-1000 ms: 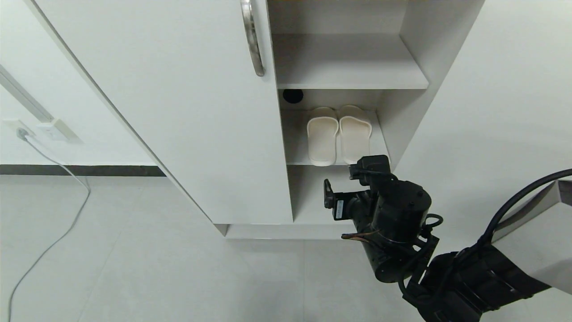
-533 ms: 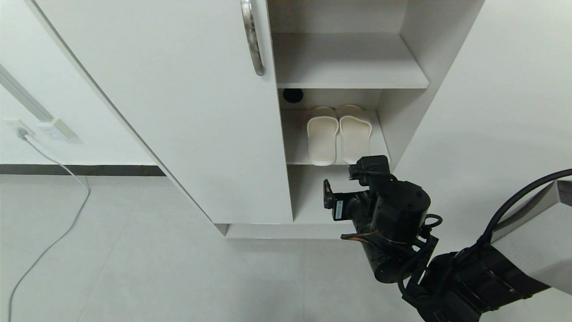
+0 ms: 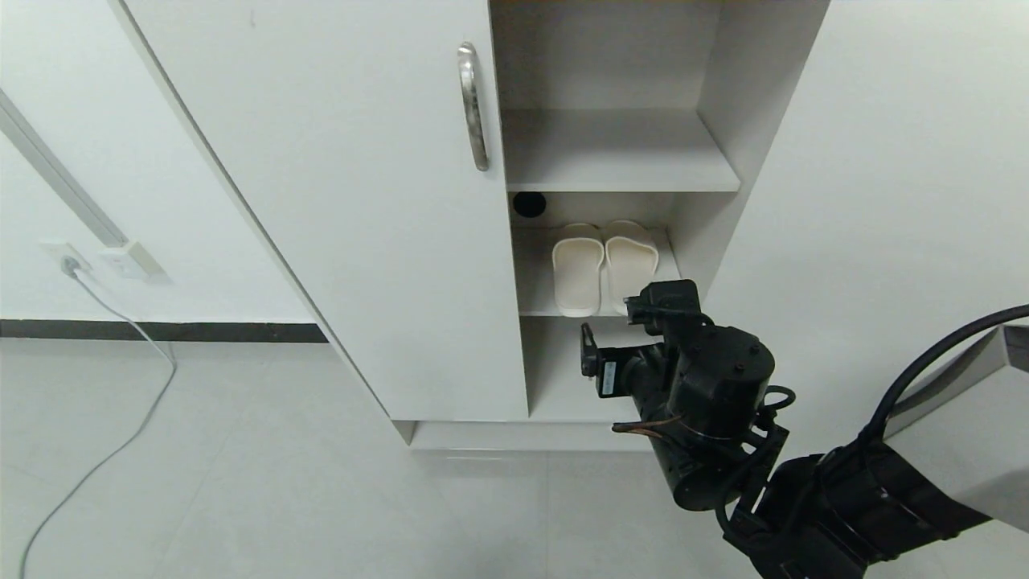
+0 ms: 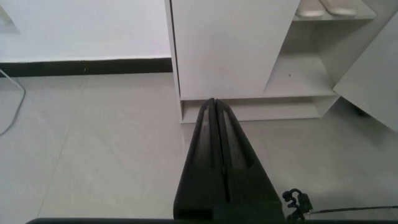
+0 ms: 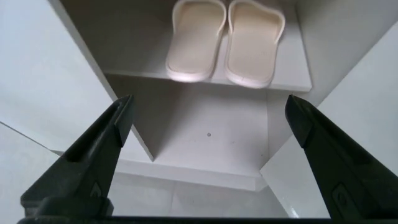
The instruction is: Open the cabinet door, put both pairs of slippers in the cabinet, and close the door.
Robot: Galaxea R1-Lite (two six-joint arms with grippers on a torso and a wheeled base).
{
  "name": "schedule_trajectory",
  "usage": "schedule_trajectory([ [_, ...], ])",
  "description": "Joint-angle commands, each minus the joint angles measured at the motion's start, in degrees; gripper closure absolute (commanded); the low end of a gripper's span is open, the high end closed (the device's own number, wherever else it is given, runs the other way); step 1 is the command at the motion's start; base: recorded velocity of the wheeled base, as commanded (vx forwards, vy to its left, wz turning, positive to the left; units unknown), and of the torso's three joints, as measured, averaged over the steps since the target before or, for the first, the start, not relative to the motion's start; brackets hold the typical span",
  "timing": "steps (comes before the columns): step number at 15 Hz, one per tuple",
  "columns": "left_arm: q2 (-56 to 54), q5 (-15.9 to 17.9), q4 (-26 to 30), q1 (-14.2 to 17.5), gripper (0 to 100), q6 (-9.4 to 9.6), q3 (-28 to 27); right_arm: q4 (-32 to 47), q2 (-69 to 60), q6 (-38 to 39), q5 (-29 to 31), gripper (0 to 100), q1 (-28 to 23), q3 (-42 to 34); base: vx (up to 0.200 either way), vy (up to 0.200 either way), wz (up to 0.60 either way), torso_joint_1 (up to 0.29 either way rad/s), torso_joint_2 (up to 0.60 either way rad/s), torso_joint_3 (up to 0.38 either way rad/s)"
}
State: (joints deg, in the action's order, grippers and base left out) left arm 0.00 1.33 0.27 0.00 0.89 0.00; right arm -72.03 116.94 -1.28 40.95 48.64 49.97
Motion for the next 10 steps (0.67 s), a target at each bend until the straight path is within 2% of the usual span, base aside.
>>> schedule_trajectory([
  [1,0.0,0.0,0.0,0.0,100,-0.01,0.0,0.0,0.0,0.0,0.0,0,0.1,0.0,0.0,0.0,0.0,0.002,0.0,0.193],
  [10,0.0,0.0,0.0,0.0,100,-0.01,0.0,0.1,0.0,-0.1,0.1,0,0.1,-0.1,0.0,0.0,0.0,0.001,0.0,0.203],
])
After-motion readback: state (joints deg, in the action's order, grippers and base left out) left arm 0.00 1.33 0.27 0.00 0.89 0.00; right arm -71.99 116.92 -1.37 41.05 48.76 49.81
